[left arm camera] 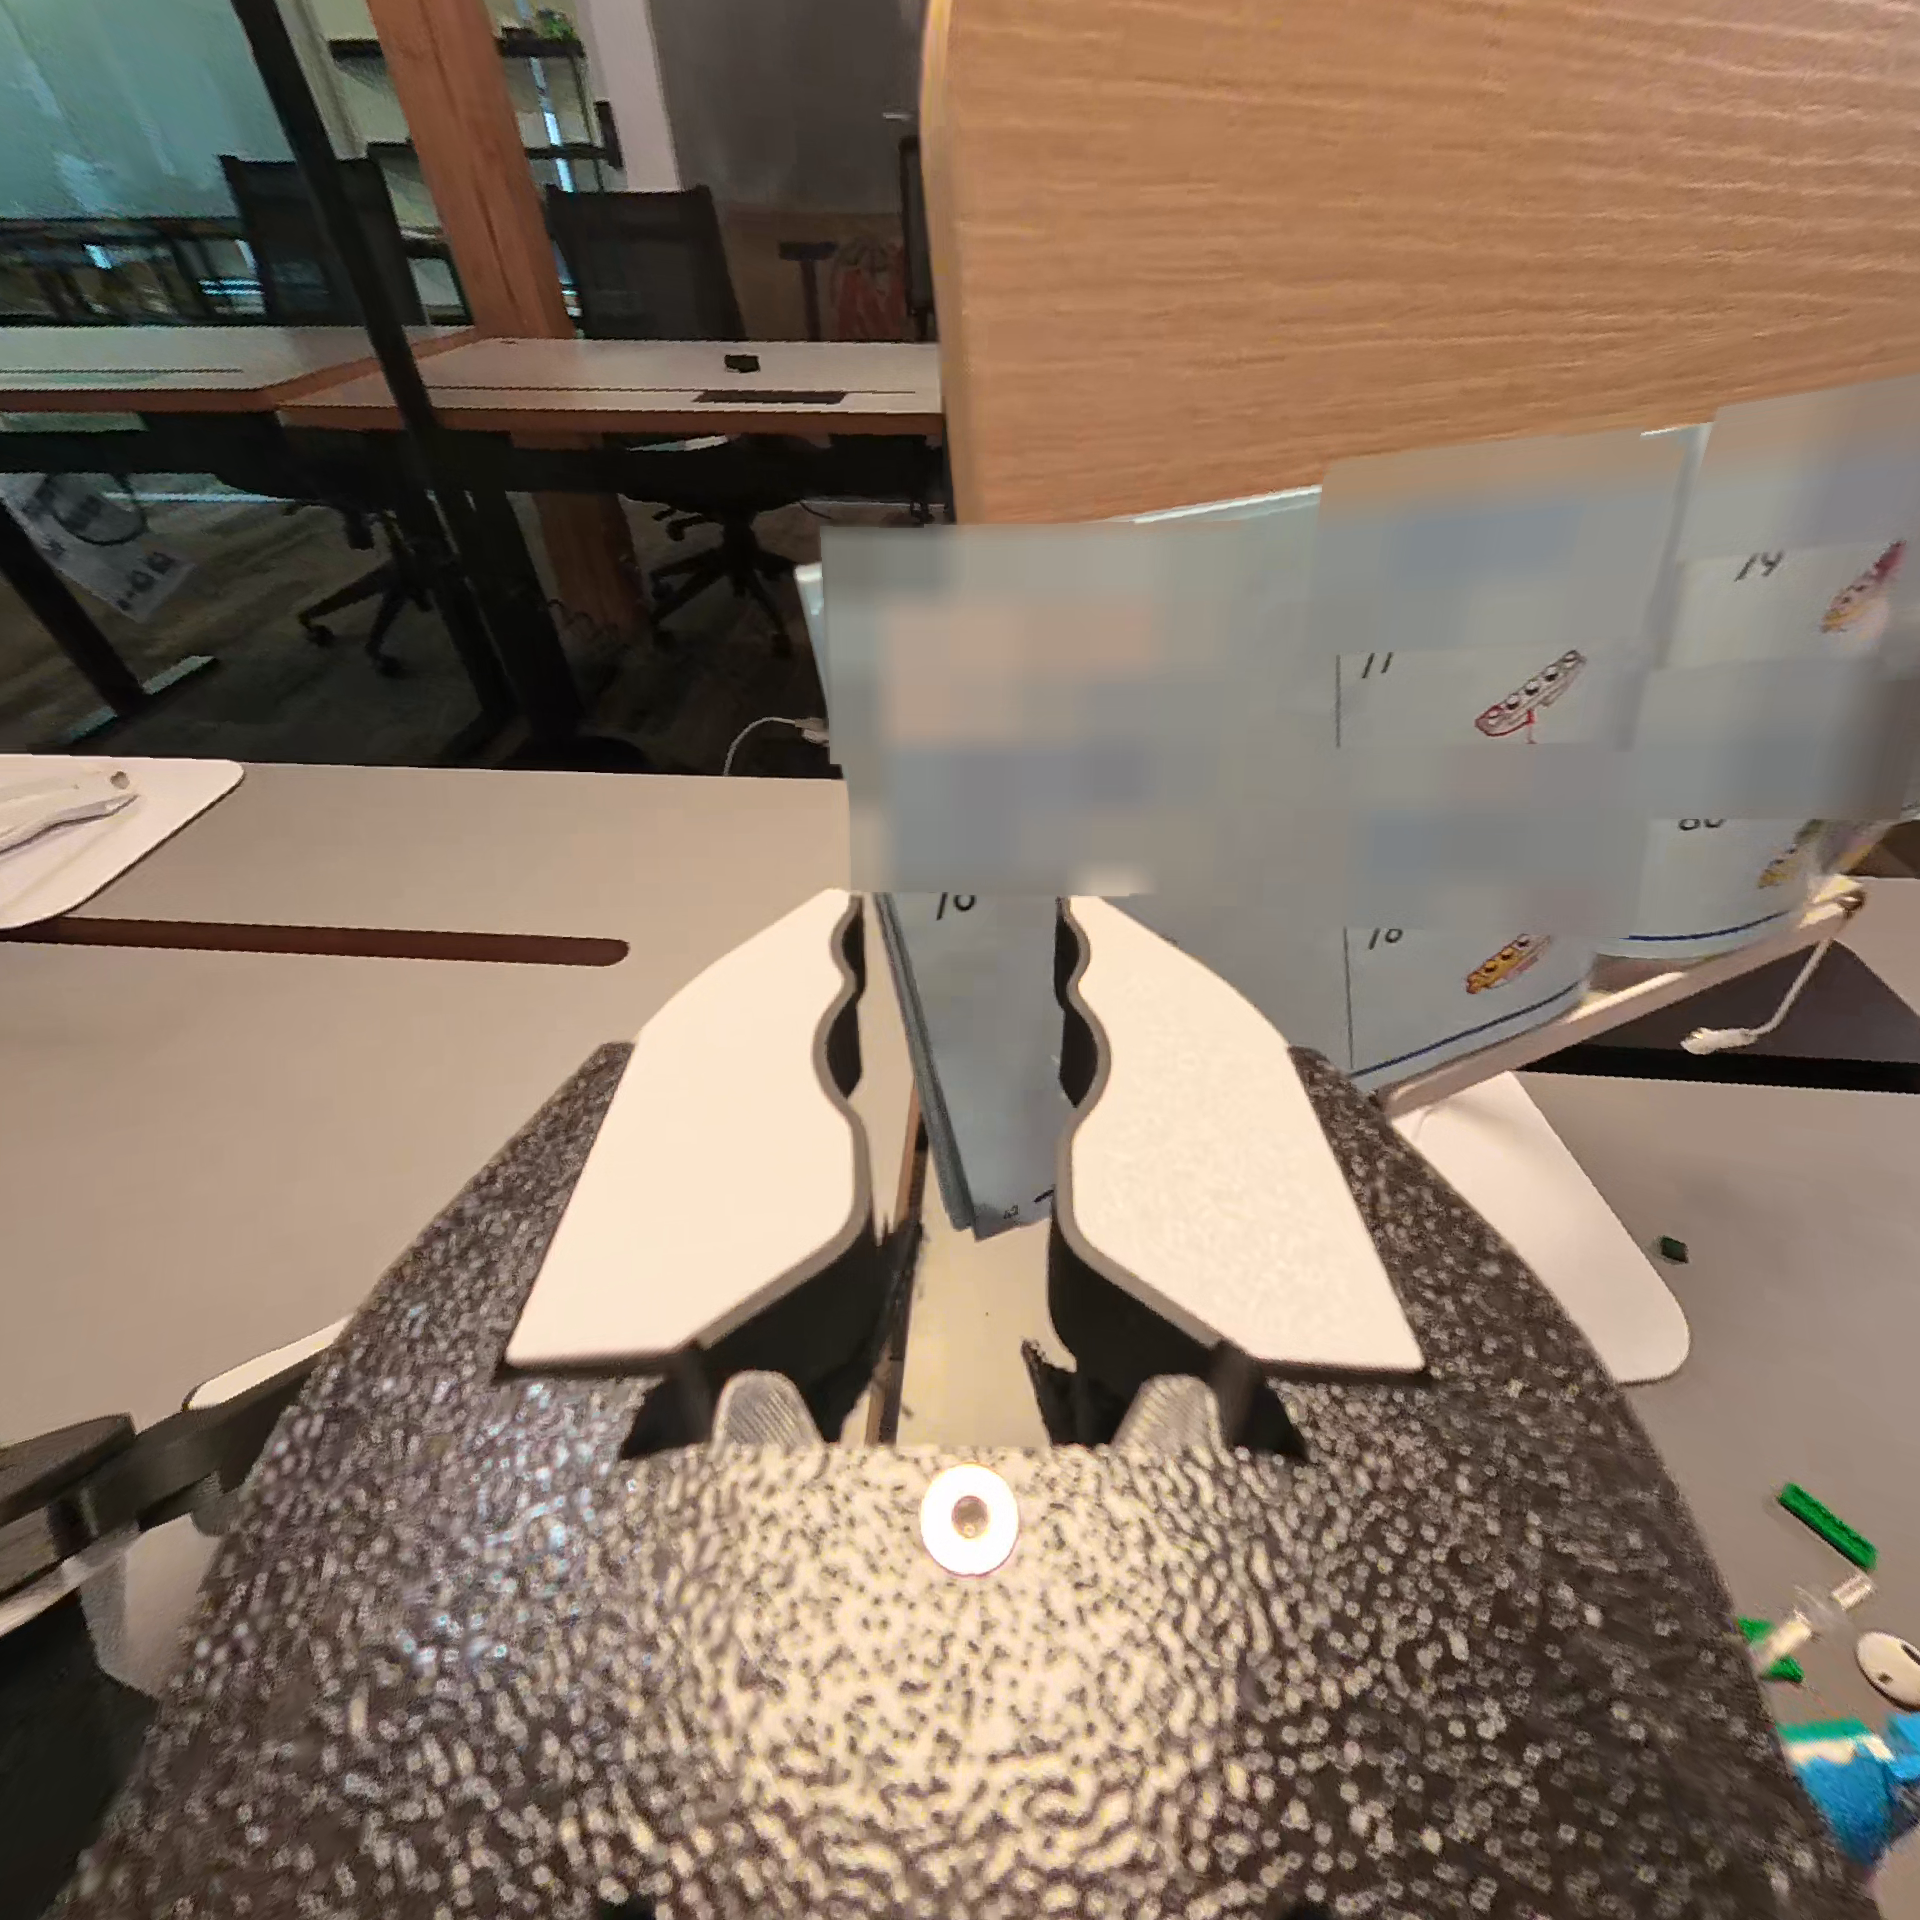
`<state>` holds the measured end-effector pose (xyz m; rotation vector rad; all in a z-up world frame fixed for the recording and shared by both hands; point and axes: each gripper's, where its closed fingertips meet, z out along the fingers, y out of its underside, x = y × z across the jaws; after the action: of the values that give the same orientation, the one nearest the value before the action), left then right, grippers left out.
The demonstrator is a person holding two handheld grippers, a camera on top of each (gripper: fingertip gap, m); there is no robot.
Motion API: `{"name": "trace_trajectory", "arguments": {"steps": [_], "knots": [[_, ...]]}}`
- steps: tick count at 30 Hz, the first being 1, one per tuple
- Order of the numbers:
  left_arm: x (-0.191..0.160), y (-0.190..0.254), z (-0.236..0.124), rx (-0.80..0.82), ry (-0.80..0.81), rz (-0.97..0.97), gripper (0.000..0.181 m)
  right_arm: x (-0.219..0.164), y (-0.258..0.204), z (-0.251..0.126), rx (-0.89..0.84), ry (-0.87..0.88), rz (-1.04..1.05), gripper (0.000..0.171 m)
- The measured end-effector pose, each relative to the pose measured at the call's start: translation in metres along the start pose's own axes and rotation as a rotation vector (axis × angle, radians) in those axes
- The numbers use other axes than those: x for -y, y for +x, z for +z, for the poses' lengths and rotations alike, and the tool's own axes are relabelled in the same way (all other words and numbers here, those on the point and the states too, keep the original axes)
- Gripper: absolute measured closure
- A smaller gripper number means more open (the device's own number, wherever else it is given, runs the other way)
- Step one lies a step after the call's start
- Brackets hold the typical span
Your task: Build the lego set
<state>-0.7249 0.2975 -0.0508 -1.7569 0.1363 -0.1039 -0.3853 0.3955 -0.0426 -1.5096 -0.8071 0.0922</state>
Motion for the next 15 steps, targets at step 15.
{"name": "trace_trajectory", "arguments": {"steps": [15], "knots": [[-0.017, -0.014, -0.016, 0.252, 0.087, -0.168, 0.117, -0.003, 0.025, -0.015, -0.146, 0.001, -0.01, 0.12]]}}
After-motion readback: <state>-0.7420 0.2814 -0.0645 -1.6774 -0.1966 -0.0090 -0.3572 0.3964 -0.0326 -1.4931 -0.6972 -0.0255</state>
